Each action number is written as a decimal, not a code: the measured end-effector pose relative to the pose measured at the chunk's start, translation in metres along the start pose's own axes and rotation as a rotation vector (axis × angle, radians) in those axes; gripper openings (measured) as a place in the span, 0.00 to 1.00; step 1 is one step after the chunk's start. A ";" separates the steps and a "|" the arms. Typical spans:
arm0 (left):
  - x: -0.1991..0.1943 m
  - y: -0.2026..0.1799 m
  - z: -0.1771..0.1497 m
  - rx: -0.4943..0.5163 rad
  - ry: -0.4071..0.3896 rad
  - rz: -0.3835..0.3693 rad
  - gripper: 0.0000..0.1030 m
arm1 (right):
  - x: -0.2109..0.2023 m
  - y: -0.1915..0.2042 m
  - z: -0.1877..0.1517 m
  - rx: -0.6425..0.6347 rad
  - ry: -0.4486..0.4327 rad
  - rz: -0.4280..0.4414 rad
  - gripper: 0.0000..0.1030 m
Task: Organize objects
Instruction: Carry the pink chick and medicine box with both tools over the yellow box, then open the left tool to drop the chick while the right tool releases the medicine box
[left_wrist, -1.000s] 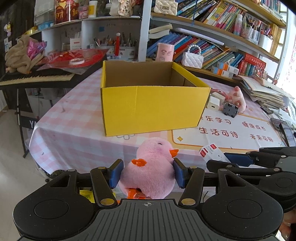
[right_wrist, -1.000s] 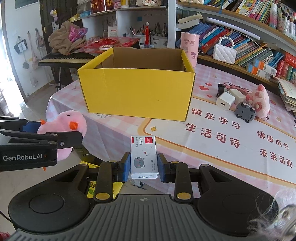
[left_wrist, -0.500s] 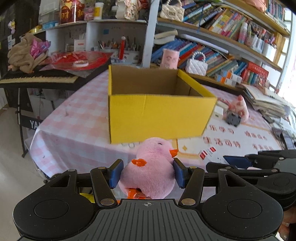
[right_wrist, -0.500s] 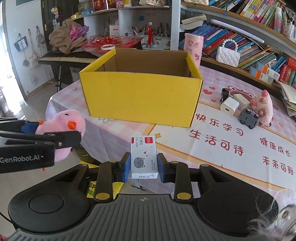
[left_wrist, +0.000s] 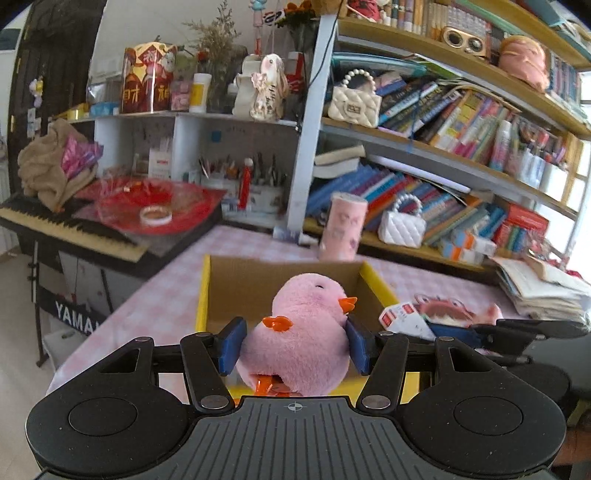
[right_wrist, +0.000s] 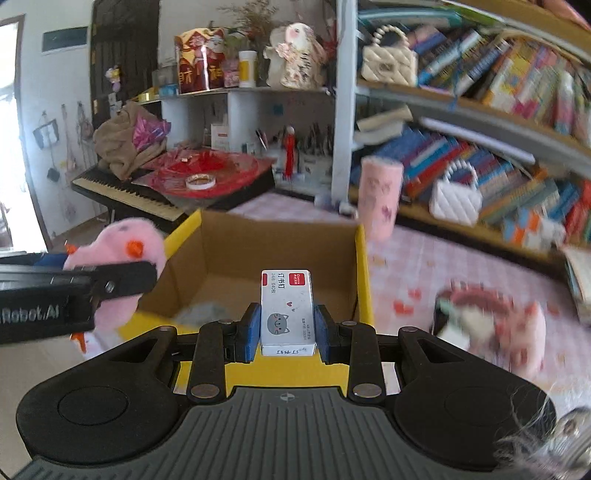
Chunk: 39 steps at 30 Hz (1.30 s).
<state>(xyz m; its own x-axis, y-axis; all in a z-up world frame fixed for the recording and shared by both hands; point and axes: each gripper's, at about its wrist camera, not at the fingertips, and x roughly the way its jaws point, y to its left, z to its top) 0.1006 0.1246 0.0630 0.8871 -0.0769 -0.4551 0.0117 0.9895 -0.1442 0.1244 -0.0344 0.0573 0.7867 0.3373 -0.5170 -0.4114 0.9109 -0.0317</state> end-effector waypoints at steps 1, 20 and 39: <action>0.011 -0.001 0.004 0.000 0.004 0.011 0.54 | 0.010 -0.003 0.004 -0.015 0.007 0.002 0.27; 0.153 -0.014 0.007 0.077 0.252 0.150 0.55 | 0.140 -0.006 0.012 -0.381 0.315 0.125 0.28; 0.081 -0.022 0.026 0.068 0.020 0.108 0.80 | 0.084 -0.015 0.025 -0.224 0.137 0.120 0.42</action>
<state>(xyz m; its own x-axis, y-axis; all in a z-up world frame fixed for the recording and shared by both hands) 0.1839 0.0999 0.0523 0.8756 0.0291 -0.4822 -0.0517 0.9981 -0.0337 0.2082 -0.0134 0.0360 0.6630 0.3909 -0.6385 -0.6017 0.7857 -0.1437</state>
